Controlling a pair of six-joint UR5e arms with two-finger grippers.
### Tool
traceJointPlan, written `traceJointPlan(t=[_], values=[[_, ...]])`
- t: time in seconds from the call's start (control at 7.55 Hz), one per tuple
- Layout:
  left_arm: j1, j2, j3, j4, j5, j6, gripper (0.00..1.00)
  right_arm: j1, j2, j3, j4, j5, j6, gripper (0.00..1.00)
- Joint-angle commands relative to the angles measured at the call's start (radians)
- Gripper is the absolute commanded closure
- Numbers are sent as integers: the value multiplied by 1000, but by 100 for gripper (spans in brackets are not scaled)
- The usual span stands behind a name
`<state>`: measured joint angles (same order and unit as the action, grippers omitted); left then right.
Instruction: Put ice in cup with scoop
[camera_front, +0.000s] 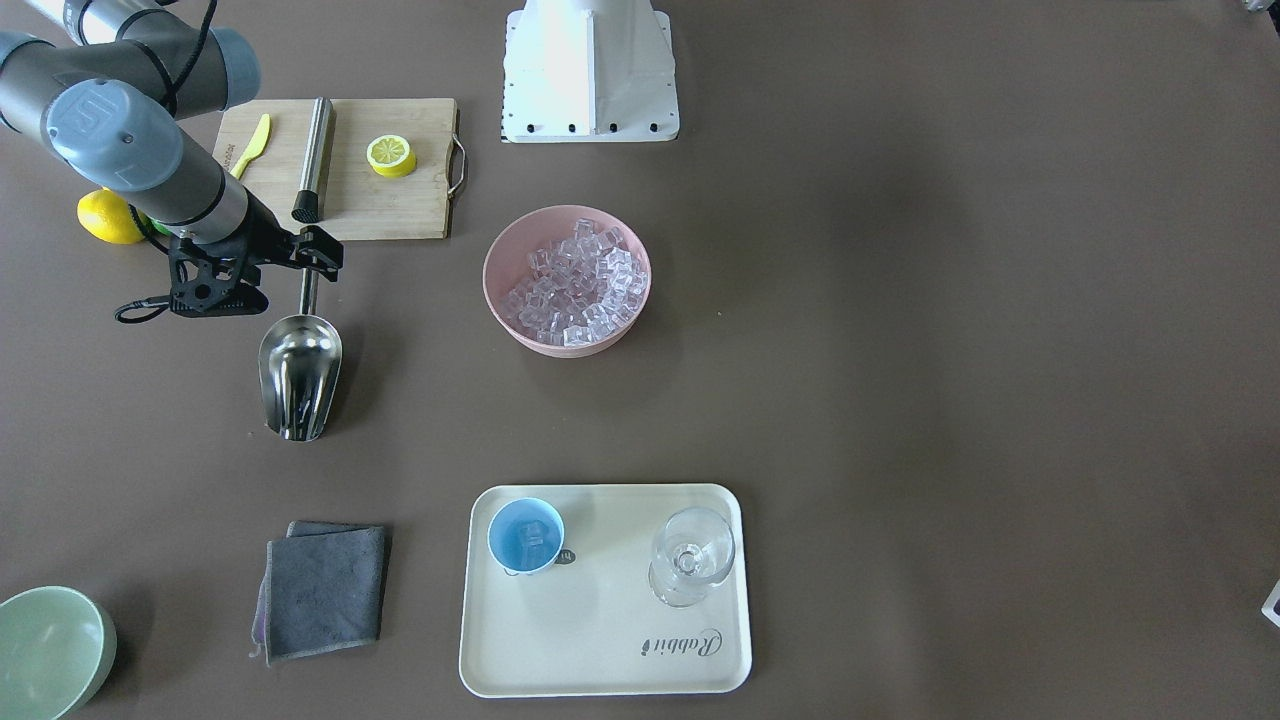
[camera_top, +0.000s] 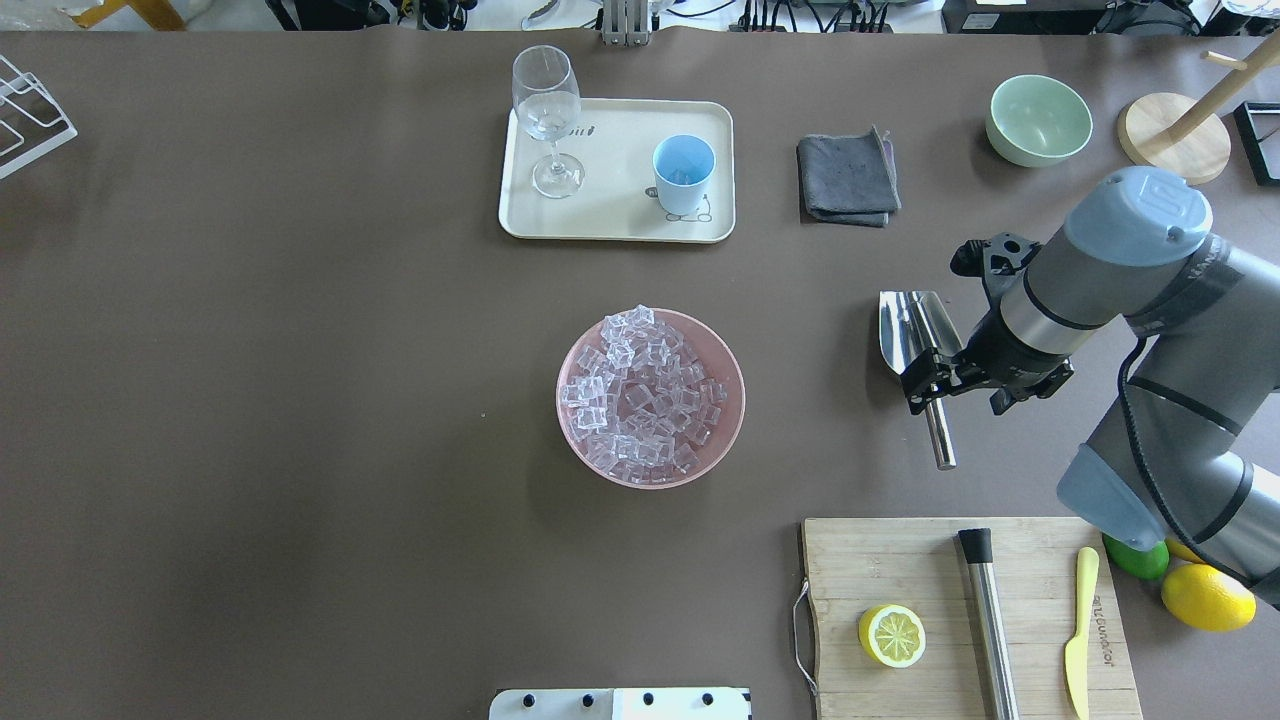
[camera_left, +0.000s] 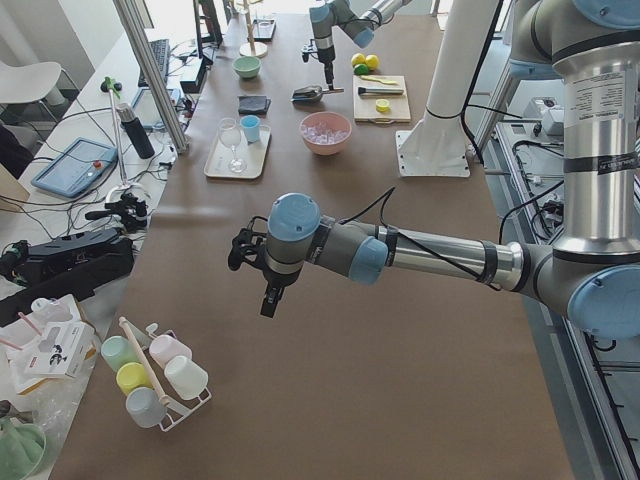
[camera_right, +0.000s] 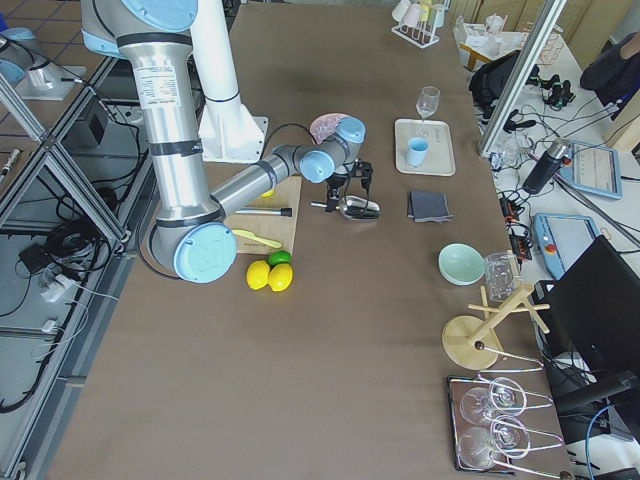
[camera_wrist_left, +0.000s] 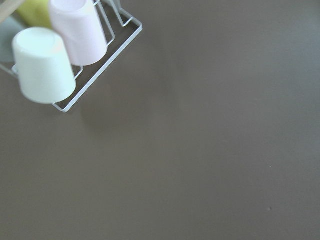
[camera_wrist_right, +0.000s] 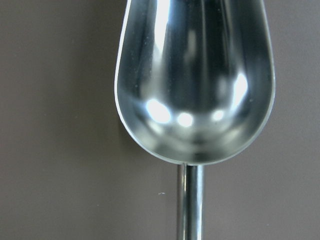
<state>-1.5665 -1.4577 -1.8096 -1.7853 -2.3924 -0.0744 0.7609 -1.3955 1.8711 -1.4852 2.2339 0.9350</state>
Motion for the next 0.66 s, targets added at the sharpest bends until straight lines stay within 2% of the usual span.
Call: traceJointPlan(t=[0.0, 0.26, 0.53], values=[[-67, 23, 4, 139, -5, 1, 2, 144, -25, 19, -45, 9, -190, 1], [-67, 34, 0, 235, -13, 1, 2, 259, -89, 20, -63, 9, -411, 1], [-61, 30, -4, 234, -13, 1, 2, 392, -154, 16, -66, 1, -592, 1]])
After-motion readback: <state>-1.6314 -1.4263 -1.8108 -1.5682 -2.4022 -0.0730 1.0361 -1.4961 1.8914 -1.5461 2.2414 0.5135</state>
